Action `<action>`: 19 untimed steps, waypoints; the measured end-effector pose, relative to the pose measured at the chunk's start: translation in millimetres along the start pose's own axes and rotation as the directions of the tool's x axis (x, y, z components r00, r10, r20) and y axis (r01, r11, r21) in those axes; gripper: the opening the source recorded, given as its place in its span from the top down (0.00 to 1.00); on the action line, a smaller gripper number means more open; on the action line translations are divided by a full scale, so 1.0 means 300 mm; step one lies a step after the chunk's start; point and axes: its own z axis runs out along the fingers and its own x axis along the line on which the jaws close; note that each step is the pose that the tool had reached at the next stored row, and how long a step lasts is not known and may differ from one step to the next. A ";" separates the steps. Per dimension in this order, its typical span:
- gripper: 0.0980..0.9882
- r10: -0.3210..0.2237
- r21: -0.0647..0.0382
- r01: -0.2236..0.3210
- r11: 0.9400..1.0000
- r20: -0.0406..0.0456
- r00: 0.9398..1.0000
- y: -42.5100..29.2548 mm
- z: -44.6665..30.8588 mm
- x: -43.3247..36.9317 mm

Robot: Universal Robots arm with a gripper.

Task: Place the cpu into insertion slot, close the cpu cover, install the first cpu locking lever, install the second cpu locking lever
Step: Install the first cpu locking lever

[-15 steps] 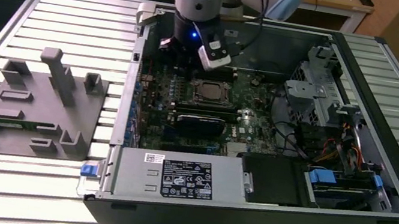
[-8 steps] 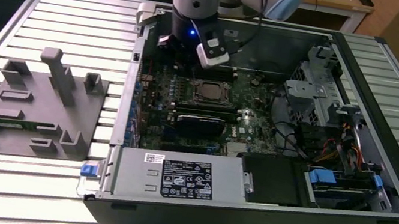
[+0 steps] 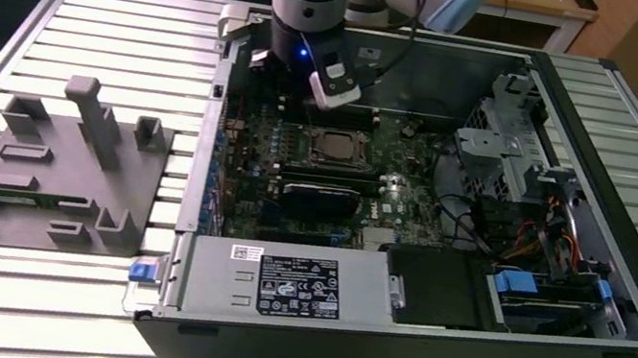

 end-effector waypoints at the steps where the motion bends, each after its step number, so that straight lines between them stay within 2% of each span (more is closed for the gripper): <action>1: 0.99 0.000 -0.013 0.000 1.000 0.000 1.000 0.000 0.000 0.002; 3: 0.99 0.001 -0.035 -0.001 0.999 -0.001 1.000 0.000 0.000 0.005; 4: 0.99 0.001 -0.038 -0.001 0.999 -0.001 1.000 0.000 0.000 0.006; 8: 0.99 0.001 -0.039 -0.001 0.999 -0.001 1.000 0.000 0.000 0.005; 11: 0.99 0.001 -0.039 -0.001 0.999 -0.001 1.000 0.000 0.000 -0.008; 15: 0.99 0.001 -0.039 -0.001 0.999 -0.001 1.000 0.001 0.001 -0.042; 19: 0.99 0.001 -0.039 -0.001 0.999 -0.001 1.000 0.003 0.002 -0.090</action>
